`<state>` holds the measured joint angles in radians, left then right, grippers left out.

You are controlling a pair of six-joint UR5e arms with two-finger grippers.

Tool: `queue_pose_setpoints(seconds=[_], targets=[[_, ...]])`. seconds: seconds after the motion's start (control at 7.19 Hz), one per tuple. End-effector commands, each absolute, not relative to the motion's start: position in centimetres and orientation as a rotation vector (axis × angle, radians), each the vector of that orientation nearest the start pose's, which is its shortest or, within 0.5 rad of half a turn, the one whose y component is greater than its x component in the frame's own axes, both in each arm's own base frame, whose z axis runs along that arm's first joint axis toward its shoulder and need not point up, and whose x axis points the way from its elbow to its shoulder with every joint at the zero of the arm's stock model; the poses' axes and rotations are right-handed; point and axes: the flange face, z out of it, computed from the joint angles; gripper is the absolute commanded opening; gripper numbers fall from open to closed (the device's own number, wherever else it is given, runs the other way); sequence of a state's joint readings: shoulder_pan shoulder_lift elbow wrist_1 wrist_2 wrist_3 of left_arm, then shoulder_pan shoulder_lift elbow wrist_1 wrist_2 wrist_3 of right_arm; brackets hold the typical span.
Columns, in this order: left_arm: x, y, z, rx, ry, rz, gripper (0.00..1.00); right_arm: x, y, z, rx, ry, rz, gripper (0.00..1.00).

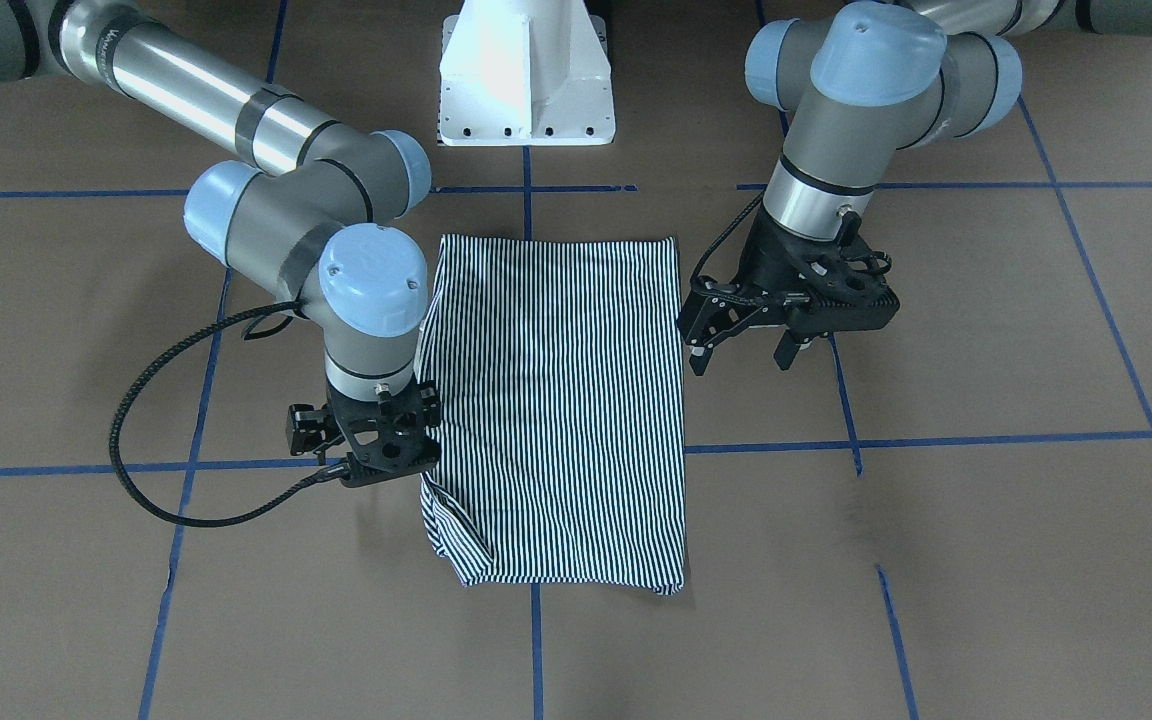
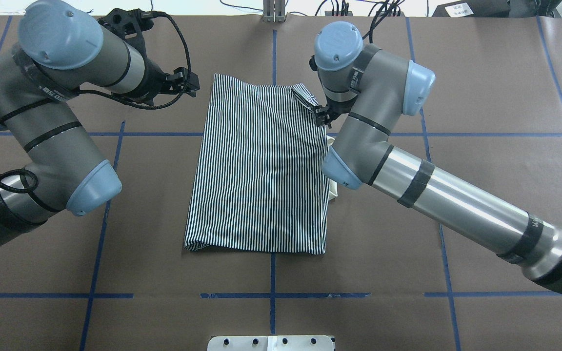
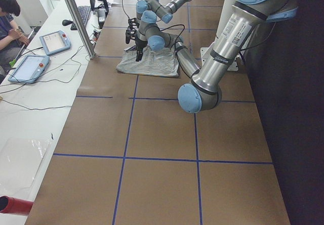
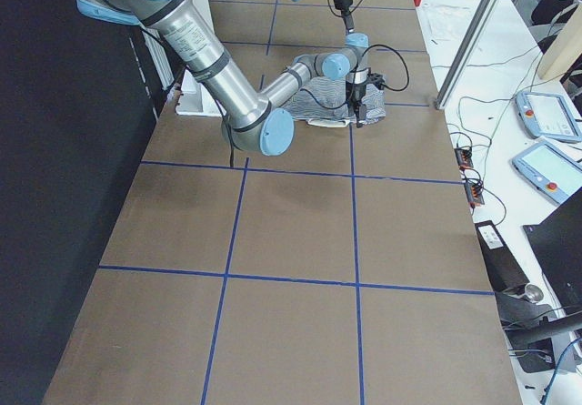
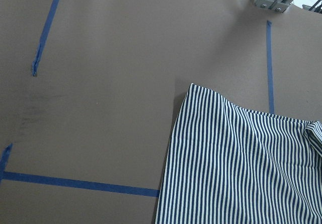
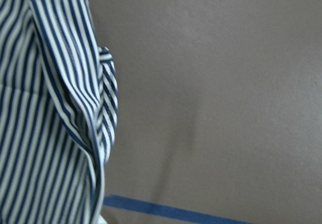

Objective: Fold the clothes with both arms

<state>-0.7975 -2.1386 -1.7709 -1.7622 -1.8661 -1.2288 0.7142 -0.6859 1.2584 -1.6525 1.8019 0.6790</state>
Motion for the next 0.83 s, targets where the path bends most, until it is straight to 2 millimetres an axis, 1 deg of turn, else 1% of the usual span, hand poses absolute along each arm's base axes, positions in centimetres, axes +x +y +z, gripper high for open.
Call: queue_pose_setpoints(seconds=[0.0,0.28,0.42,0.56,0.7], targets=[[37.7,-53.4,22.5,0.273,0.951,-0.265,1.0,-55.3,-62.6,23.2,0.226,-0.533,-0.218,1.0],[37.7,-53.4,22.7,0.265,0.952,-0.263,1.0,-58.3,-65.2,23.2,0.272,-0.539,-0.19,1.0],[37.5,-53.5,22.6,0.268,0.952,-0.264,1.0,-59.6,-65.7,24.8,0.304,-0.532,-0.19,1.0],[37.4,-53.6,22.8,0.268,0.95,-0.268,1.0,-60.3,-66.3,24.6,0.306,-0.526,-0.188,1.0],[37.3,-53.7,22.9,0.268,0.948,-0.269,1.0,-60.6,-66.4,24.8,0.31,-0.516,-0.188,1.0]])
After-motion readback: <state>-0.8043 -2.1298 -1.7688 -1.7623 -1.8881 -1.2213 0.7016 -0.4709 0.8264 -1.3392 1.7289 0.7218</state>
